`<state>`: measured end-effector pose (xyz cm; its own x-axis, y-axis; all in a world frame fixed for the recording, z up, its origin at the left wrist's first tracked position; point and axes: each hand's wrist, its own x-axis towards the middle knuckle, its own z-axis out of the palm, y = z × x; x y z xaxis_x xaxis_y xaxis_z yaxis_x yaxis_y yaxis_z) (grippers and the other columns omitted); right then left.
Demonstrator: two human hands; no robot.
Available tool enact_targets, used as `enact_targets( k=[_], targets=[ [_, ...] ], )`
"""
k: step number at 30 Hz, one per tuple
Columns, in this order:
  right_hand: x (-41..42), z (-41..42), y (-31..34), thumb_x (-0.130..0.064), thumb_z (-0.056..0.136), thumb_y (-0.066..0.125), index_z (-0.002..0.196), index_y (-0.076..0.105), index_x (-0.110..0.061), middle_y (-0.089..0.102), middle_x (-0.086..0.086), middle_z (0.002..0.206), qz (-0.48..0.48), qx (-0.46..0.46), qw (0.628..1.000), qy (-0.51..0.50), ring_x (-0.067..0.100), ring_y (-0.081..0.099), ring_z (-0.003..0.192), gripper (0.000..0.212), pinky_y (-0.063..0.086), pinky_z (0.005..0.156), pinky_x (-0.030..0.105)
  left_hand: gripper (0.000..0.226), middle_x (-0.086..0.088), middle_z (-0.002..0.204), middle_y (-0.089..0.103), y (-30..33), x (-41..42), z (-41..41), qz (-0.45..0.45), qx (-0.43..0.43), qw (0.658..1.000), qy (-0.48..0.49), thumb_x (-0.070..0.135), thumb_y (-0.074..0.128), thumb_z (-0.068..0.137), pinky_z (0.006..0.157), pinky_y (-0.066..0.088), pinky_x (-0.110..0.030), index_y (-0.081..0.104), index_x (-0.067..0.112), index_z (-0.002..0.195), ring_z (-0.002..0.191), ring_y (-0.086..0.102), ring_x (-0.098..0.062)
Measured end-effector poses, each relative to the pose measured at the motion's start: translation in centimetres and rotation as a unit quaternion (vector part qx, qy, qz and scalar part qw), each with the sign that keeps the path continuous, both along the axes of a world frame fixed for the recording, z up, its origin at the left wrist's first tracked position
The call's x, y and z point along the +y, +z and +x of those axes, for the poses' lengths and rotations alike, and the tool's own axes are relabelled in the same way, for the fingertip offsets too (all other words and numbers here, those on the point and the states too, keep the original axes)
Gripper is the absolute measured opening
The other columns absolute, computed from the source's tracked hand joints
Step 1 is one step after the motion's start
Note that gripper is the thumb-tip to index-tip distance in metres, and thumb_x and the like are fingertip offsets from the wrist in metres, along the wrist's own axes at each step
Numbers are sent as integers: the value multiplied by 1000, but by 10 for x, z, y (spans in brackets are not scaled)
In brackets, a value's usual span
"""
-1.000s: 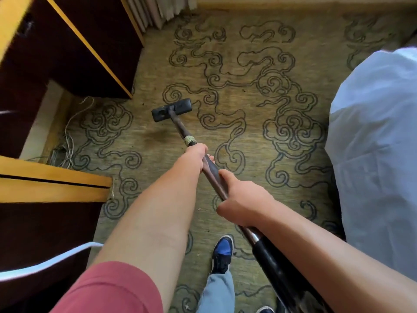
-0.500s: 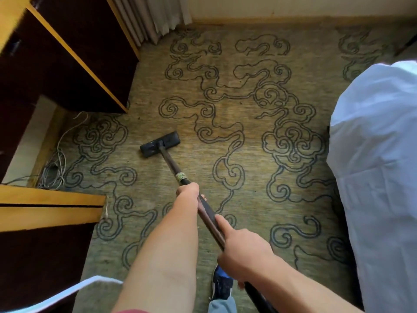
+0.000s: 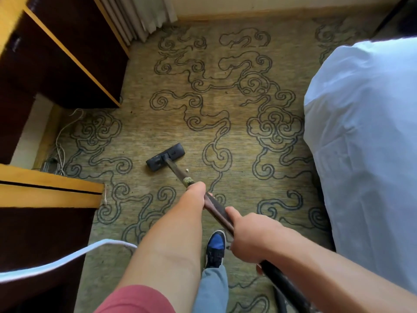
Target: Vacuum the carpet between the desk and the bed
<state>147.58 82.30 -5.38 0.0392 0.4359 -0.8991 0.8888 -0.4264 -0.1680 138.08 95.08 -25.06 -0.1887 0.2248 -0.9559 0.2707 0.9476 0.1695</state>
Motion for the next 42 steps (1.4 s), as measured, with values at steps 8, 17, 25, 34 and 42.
enact_targets(
  k=[8, 17, 25, 34, 42],
  targets=[
    [-139, 12, 8, -14, 87, 54, 161, -1, -33, 60, 6, 131, -19, -15, 1000, -2, 29, 63, 112, 94, 52, 85, 35, 30, -13, 78, 58, 5, -134, 21, -40, -25, 997, -53, 24, 41, 105, 57, 51, -37, 54, 1, 91, 61, 55, -26],
    [-265, 26, 12, -13, 86, 52, 160, 3, -33, 59, 7, 115, -21, -4, 1000, -13, 28, 61, 85, 91, 56, 71, 36, 32, -15, 66, 56, 13, -262, 32, -28, -26, 993, -110, 24, 37, 104, 97, 57, -41, 48, 1, 84, 78, 64, -25],
    [-343, 42, 23, -16, 89, 52, 160, 5, -34, 56, 6, 107, -31, -17, 999, 7, 27, 64, 79, 86, 55, 68, 37, 33, -18, 112, 64, 21, -353, 47, -9, -43, 999, -16, 24, 46, 101, 98, 56, -50, 51, 1, 124, 104, 67, -35],
    [-359, 52, 35, -13, 88, 52, 152, 21, -27, 48, 3, 83, -19, 3, 1000, 21, 21, 51, 54, 72, 47, 53, 36, 41, -17, 129, 64, 46, -370, 56, 9, -9, 1000, -10, 27, 50, 101, 92, 56, -42, 52, 5, 135, 111, 66, -34],
    [-351, 58, 61, -19, 87, 51, 158, -1, -41, 55, 2, 97, -31, 9, 999, 10, 23, 63, 70, 91, 61, 75, 38, 39, -16, 125, 66, 71, -358, 53, 27, -2, 999, 16, 16, 48, 97, 99, 56, -46, 52, 3, 134, 110, 68, -33]
  ],
)
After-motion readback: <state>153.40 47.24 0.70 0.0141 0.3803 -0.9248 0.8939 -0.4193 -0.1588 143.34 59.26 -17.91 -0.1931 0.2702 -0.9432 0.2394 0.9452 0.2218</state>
